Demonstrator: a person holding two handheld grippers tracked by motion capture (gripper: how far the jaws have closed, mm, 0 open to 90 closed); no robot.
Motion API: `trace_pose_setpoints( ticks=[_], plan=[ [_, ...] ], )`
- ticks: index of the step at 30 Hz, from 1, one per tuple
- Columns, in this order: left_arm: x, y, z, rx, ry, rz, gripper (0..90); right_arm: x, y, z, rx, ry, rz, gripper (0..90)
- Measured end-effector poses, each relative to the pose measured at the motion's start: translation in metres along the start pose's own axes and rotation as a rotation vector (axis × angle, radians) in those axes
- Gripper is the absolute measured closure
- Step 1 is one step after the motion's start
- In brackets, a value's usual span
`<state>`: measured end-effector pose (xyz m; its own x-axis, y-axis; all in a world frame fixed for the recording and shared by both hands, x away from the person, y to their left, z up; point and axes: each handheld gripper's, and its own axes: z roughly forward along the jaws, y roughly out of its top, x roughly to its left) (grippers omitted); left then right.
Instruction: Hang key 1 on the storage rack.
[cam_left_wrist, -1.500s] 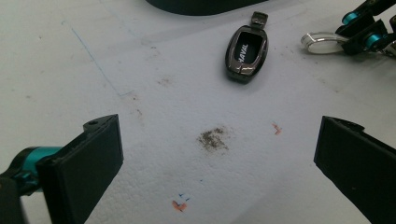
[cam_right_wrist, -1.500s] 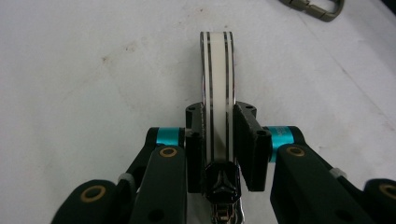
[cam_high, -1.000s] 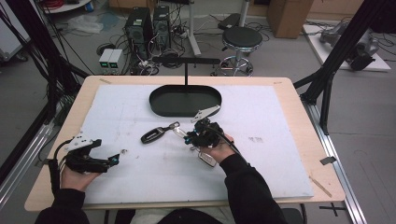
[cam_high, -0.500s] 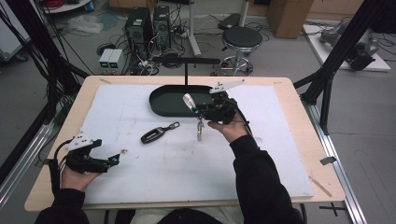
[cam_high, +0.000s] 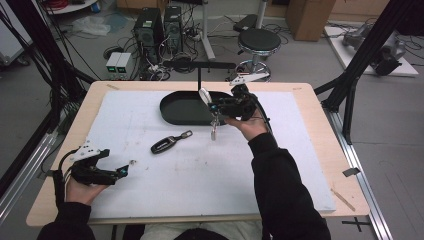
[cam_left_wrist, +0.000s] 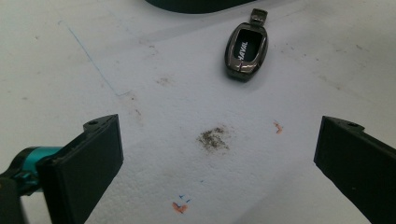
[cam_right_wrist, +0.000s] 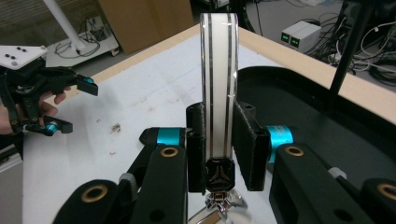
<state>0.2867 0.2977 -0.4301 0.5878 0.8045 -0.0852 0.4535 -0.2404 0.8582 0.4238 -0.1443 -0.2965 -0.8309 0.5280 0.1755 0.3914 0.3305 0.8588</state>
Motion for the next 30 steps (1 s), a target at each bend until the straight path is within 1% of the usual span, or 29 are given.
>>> trace_pose_setpoints(
  ticks=[2,3,4,7,9,10,13,14,15,17,21,25,26,30],
  plan=[
    [0.000,0.000,0.000,0.004,0.001,0.003,1.7,-0.001,0.007,0.001,-0.006,0.000,-0.011,75.9],
    [0.000,0.000,0.000,0.005,-0.001,0.005,1.7,-0.002,0.015,0.002,-0.014,0.000,-0.017,75.9],
    [0.000,0.000,0.000,0.004,-0.002,0.004,1.7,-0.003,0.017,0.002,-0.019,0.003,-0.017,75.9],
    [0.000,0.000,0.000,0.006,-0.004,0.005,1.7,-0.008,0.024,0.001,-0.043,0.012,0.003,75.9],
    [0.000,0.000,0.001,0.006,-0.005,0.006,1.7,-0.009,0.025,0.002,-0.046,0.009,0.008,75.9],
    [0.000,0.000,0.001,0.006,-0.005,0.007,1.8,-0.012,0.028,0.003,-0.051,0.000,0.005,75.9],
    [-0.001,0.000,0.001,0.011,-0.013,0.012,1.8,-0.016,0.031,0.003,-0.056,-0.004,0.012,75.9],
    [-0.001,0.000,0.002,0.010,-0.017,0.012,1.7,-0.018,0.032,0.004,-0.063,-0.001,0.014,75.9],
    [-0.002,0.000,0.002,0.012,-0.019,0.018,1.7,-0.021,0.034,0.006,-0.075,0.011,0.032,75.9],
    [-0.002,0.000,0.002,0.011,-0.018,0.016,1.8,-0.024,0.036,0.009,-0.072,0.010,0.038,75.9],
    [-0.001,0.000,0.001,0.003,-0.016,0.011,1.7,-0.030,0.040,0.015,-0.051,0.000,0.041,75.9],
    [-0.001,0.000,0.003,0.000,-0.016,0.006,1.7,-0.038,0.046,0.018,-0.054,0.000,0.051,75.9],
    [-0.001,0.000,0.003,0.001,-0.017,0.009,1.7,-0.039,0.049,0.019,-0.051,-0.007,0.042,75.9],
    [0.000,0.000,0.004,-0.002,-0.019,0.007,1.7,-0.044,0.055,0.019,-0.058,-0.016,0.043,75.9]
  ],
)
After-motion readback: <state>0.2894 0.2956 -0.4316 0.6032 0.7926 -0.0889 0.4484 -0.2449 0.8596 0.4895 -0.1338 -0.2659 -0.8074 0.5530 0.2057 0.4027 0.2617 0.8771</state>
